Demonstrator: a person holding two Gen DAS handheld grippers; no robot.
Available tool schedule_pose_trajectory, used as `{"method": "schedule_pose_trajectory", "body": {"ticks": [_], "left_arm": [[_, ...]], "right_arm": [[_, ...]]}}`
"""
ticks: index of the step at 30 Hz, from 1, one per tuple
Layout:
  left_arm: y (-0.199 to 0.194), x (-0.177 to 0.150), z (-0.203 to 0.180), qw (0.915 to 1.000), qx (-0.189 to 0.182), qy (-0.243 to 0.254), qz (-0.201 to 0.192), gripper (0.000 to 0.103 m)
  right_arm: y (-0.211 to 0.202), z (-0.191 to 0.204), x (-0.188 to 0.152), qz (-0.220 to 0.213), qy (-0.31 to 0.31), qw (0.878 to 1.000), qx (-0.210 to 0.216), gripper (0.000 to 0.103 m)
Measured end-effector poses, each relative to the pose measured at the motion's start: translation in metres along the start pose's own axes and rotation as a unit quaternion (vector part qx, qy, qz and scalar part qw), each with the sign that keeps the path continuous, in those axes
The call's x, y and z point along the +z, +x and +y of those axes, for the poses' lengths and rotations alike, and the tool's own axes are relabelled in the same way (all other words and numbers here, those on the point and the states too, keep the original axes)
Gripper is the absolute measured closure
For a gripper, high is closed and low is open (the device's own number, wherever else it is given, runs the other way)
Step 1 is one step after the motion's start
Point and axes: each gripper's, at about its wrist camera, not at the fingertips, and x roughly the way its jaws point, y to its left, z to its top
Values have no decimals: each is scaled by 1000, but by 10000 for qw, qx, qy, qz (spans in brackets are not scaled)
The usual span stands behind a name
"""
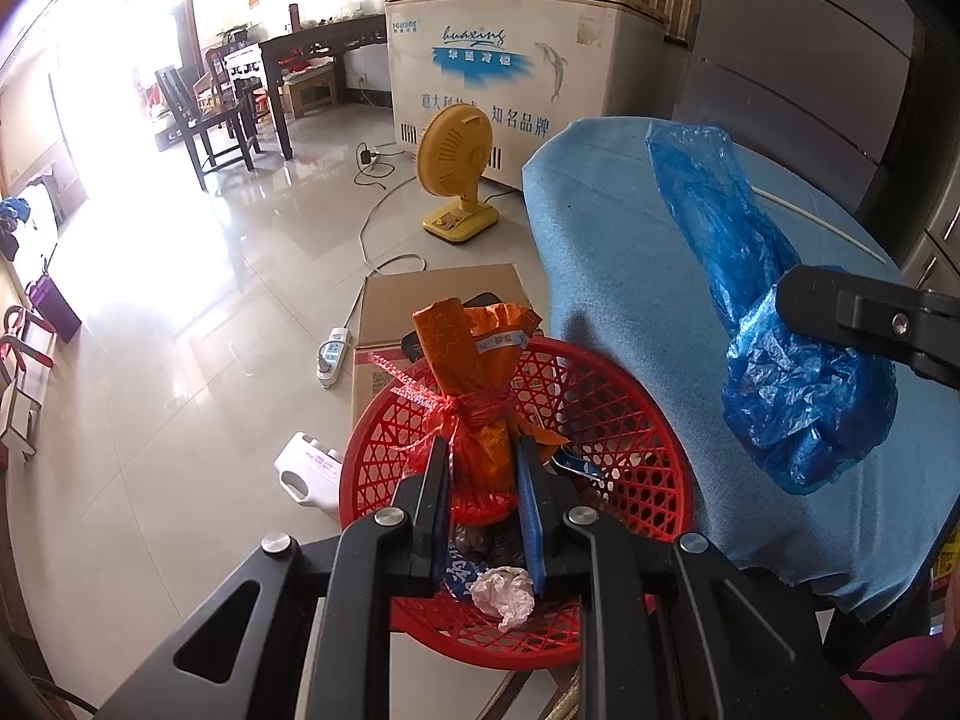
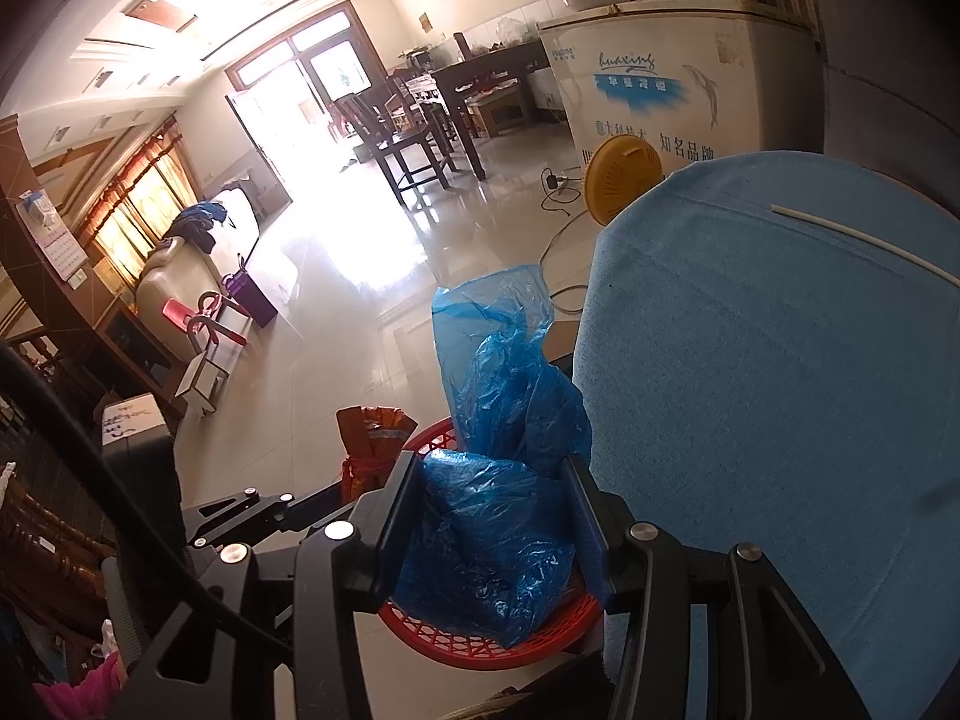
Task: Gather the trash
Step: 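Lower the orange bag into the red basket while the right tool holds the blue bag above it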
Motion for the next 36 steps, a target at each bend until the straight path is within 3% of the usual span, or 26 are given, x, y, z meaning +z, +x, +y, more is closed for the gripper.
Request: {"method": "schedule_pose_trajectory", "body": {"ticks": [36], "left_arm": [[12, -6, -6, 9999, 73, 69, 121, 82]], "right_arm": [[13, -5, 1, 120, 127, 9998, 15, 52]]}}
